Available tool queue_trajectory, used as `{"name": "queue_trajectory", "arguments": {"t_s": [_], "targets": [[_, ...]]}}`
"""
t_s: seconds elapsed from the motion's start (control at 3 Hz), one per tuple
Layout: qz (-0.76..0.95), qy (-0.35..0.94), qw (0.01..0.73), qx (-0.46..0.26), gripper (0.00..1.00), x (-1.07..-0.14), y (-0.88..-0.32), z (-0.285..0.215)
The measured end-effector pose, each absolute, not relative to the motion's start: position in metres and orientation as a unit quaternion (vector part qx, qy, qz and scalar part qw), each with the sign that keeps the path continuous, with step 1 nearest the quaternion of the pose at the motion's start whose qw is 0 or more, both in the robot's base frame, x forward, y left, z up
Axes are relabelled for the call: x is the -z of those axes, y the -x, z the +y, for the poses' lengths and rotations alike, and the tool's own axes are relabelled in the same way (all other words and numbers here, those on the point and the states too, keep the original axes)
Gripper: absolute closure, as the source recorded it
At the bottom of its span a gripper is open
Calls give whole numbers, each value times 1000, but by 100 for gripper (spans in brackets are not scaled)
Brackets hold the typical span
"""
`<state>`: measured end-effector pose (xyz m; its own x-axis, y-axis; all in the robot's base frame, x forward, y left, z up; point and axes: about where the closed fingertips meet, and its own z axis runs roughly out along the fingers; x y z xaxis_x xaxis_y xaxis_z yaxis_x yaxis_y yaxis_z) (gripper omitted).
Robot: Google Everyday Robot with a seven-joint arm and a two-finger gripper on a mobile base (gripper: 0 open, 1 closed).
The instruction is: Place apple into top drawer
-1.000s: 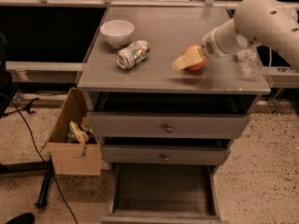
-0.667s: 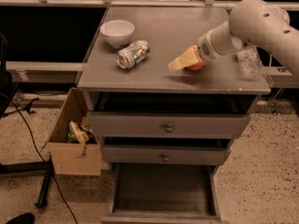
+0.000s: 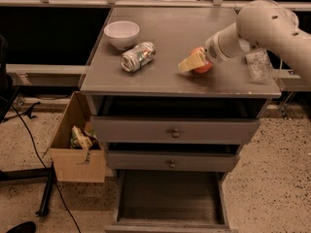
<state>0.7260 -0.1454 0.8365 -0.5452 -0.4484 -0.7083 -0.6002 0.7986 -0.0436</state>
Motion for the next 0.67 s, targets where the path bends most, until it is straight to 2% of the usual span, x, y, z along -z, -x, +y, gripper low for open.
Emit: {"name": "queue_trajectory", "arguments": {"t_s": [0.67], "targets": [[872,303,371,-102,100,-837,-725,-146]]}}
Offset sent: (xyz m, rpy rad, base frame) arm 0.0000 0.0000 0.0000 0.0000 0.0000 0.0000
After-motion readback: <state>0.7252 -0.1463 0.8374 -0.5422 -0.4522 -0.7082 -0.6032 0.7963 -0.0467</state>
